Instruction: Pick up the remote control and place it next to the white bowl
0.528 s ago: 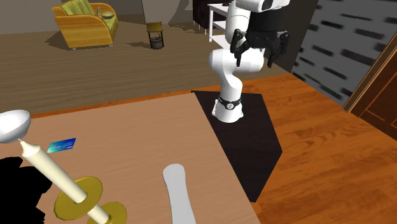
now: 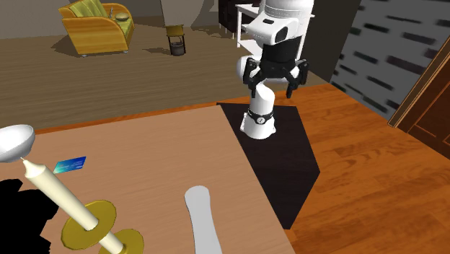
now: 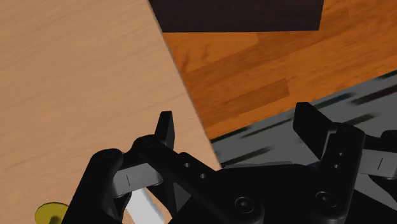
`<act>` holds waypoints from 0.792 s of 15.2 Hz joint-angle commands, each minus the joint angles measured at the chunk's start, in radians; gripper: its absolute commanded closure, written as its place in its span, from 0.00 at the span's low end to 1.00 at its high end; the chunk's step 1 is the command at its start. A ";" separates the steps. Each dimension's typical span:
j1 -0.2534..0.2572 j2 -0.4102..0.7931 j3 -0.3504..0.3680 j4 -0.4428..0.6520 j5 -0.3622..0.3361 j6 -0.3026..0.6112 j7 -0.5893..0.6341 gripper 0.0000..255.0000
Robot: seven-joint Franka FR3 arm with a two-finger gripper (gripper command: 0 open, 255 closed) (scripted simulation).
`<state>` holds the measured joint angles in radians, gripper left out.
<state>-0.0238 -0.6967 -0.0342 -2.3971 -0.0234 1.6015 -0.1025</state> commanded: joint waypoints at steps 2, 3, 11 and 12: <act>-0.005 0.084 -0.039 0.003 -0.029 0.095 -0.066 0.00; -0.007 0.112 -0.051 0.005 -0.036 0.124 -0.087 0.00; -0.010 0.371 -0.140 0.078 -0.061 0.344 -0.251 0.00; -0.010 0.407 -0.150 0.094 -0.059 0.368 -0.272 0.00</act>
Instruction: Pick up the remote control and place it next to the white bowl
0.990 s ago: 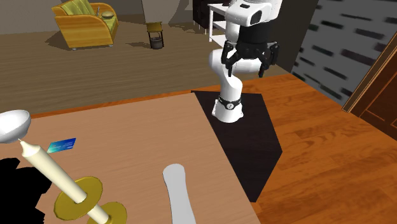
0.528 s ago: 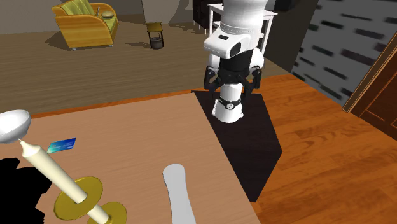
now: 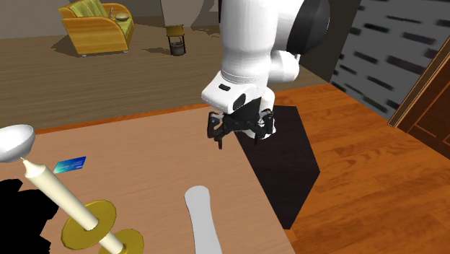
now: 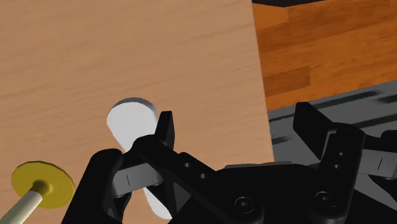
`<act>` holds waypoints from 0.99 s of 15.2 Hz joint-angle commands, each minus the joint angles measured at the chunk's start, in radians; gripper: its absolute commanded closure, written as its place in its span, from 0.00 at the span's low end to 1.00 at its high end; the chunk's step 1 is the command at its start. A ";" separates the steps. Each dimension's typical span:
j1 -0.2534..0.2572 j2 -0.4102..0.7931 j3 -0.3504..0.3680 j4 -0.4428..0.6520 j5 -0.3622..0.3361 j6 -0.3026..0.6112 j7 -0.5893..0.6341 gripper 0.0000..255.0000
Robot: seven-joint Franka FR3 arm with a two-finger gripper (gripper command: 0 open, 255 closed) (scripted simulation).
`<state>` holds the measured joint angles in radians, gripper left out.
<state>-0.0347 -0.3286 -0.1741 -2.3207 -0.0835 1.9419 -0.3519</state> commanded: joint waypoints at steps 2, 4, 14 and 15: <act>0.001 0.111 -0.028 0.053 0.008 0.072 -0.065 0.00; 0.000 0.185 -0.043 0.094 0.020 0.112 -0.108 0.00; -0.031 0.542 -0.065 0.359 0.118 0.230 -0.311 0.00; -0.032 0.548 -0.065 0.354 0.120 0.242 -0.312 0.00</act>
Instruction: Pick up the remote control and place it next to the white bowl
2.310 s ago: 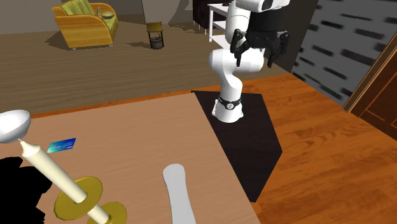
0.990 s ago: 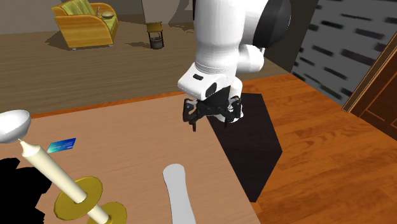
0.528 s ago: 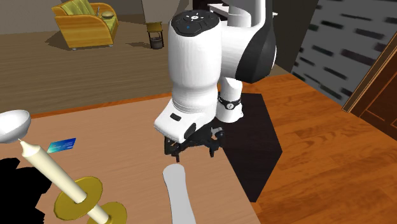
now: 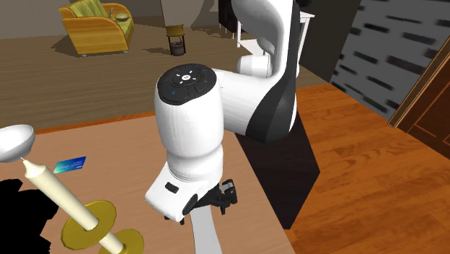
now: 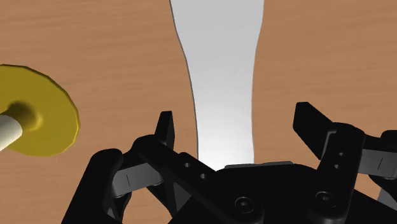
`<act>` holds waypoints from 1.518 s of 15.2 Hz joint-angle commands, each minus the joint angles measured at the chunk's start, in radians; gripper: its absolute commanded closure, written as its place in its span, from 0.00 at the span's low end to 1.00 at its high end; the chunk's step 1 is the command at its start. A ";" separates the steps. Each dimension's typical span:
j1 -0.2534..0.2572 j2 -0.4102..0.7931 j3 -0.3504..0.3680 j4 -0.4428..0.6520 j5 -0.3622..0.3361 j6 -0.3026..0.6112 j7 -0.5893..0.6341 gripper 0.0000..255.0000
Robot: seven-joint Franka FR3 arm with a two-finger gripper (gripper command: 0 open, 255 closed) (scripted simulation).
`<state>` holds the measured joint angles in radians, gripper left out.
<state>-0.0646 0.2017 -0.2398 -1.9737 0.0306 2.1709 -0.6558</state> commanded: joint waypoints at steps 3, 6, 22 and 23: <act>-0.004 0.038 0.003 -0.009 0.012 0.048 -0.012 0.00; -0.007 0.064 0.005 -0.026 0.020 0.090 -0.018 0.00; -0.007 0.065 0.005 -0.025 0.020 0.090 -0.018 1.00; -0.007 0.065 0.005 -0.025 0.020 0.090 -0.018 1.00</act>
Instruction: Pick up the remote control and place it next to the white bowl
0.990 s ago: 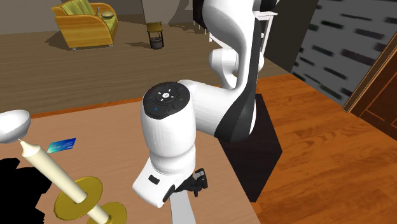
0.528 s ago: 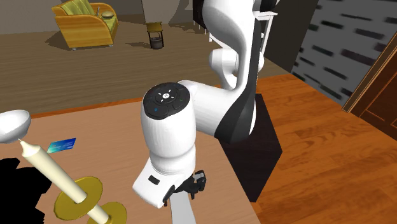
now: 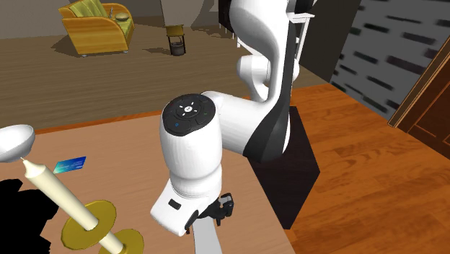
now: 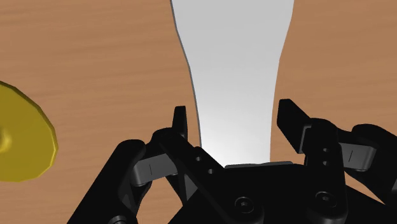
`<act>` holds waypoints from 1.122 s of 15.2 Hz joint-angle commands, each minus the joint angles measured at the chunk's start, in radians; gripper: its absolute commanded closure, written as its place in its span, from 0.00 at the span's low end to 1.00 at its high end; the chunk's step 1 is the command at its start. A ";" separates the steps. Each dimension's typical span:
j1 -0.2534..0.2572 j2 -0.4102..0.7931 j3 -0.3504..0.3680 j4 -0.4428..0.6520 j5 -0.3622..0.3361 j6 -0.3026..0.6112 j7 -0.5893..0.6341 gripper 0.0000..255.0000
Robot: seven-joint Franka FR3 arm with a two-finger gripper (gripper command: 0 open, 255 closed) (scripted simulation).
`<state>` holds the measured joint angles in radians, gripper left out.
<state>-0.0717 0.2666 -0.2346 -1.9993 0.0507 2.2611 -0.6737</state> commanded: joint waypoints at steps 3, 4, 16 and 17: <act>0.001 -0.015 -0.002 0.009 -0.005 -0.023 0.003 1.00; 0.002 -0.022 -0.002 0.014 -0.007 -0.035 0.004 1.00; 0.007 -0.094 -0.008 0.089 -0.029 -0.180 0.016 1.00; 0.008 -0.099 -0.008 0.097 -0.030 -0.192 0.017 1.00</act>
<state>-0.0639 0.1728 -0.2421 -1.9086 0.0220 2.0798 -0.6565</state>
